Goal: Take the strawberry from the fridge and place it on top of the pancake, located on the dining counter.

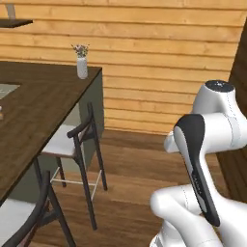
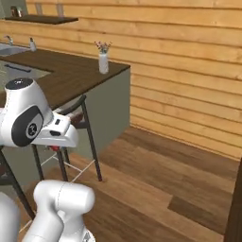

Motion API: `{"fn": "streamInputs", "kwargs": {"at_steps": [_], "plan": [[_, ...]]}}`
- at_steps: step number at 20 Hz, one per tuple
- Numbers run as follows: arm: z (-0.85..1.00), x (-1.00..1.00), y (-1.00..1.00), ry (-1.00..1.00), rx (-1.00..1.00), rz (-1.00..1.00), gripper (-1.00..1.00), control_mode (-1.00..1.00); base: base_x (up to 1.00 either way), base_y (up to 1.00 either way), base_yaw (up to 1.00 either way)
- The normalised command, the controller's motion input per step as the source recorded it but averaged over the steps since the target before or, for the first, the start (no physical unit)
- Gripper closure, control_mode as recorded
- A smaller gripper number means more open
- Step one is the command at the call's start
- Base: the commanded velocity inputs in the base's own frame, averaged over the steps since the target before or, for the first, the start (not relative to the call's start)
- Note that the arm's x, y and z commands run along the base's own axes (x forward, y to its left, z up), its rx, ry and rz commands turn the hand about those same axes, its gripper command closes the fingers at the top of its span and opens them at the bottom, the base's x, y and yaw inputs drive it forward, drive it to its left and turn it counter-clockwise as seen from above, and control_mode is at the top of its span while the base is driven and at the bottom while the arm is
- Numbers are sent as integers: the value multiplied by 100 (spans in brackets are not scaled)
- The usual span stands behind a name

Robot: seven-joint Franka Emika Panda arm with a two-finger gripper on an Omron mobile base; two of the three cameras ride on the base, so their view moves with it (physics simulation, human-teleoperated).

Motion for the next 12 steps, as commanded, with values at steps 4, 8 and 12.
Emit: {"fn": "streamInputs", "kwargs": {"at_steps": [4,8,12], "plan": [[0,0,0,0,0,0,100,100,5,32,67],[0,0,0,0,0,0,100,100,0,46,79],[0,0,0,0,0,0,100,100,2,33,89]]}}
